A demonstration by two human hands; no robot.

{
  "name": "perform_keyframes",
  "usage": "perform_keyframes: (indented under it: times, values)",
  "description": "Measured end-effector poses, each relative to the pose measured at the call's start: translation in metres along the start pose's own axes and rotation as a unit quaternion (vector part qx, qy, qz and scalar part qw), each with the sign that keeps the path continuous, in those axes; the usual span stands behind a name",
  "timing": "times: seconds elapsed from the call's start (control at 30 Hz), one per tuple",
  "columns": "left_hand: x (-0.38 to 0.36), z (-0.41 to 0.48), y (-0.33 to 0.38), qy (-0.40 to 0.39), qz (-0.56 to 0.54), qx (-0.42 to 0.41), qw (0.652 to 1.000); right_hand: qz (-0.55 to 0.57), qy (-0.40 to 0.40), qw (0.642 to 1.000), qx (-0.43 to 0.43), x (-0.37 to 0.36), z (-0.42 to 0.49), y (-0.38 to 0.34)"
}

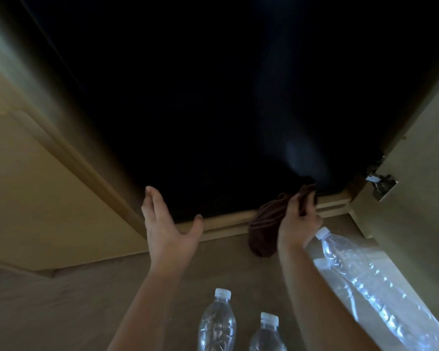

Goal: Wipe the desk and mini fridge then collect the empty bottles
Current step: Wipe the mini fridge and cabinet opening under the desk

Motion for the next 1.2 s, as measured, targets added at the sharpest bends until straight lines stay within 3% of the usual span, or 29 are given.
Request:
perform_keyframes:
  times: [0.1, 0.2, 0.33, 0.43, 0.5, 0.67, 0.83, 1.0, 1.13, 1.2]
  values:
    - [-0.001, 0.002, -0.002, 0.012, -0.017, 0.013, 1.000, 0.014, 0.047, 0.999, -0.010, 0.013, 0.026, -0.012]
    - [-0.001, 0.002, -0.001, 0.010, -0.036, 0.017, 0.999, 0.029, 0.033, 0.999, -0.009, -0.006, 0.000, -0.010]
    - [0.001, 0.000, -0.001, -0.007, -0.032, 0.000, 0.999, 0.024, -0.067, 0.997, -0.006, -0.055, -0.067, 0.006]
    - [0.002, 0.000, 0.003, -0.011, -0.045, -0.003, 0.999, -0.009, -0.171, 0.984, -0.049, -0.081, -0.108, 0.025]
    - [0.003, -0.001, 0.004, -0.014, -0.046, 0.002, 0.999, -0.022, -0.193, 0.979, -0.058, -0.080, -0.116, 0.028]
    - [0.002, -0.002, 0.003, -0.014, -0.045, 0.000, 0.999, 0.043, -0.077, 0.994, 0.066, -0.028, -0.056, -0.019]
    - [0.000, -0.004, 0.003, -0.015, -0.069, 0.001, 0.998, 0.091, 0.036, 0.992, 0.074, 0.002, -0.013, -0.054]
    - [0.004, -0.004, 0.003, -0.026, -0.051, -0.015, 0.998, 0.069, -0.011, 0.996, 0.048, -0.045, -0.067, -0.026]
    - [0.005, -0.004, 0.002, -0.035, -0.036, -0.010, 0.999, 0.044, -0.107, 0.991, -0.063, -0.075, -0.111, 0.013]
    - [0.004, -0.004, 0.004, -0.033, -0.037, -0.011, 0.999, 0.057, -0.119, 0.989, -0.070, -0.074, -0.111, 0.015]
Point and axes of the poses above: each hand's wrist, its own z-axis towards the middle knuckle, its own x-axis out of the back of the hand, y = z × x, the point moved 10 cm from there along z, towards the middle knuckle, and after that the axes turned 7 degrees about -x, right-handed, at the moved point
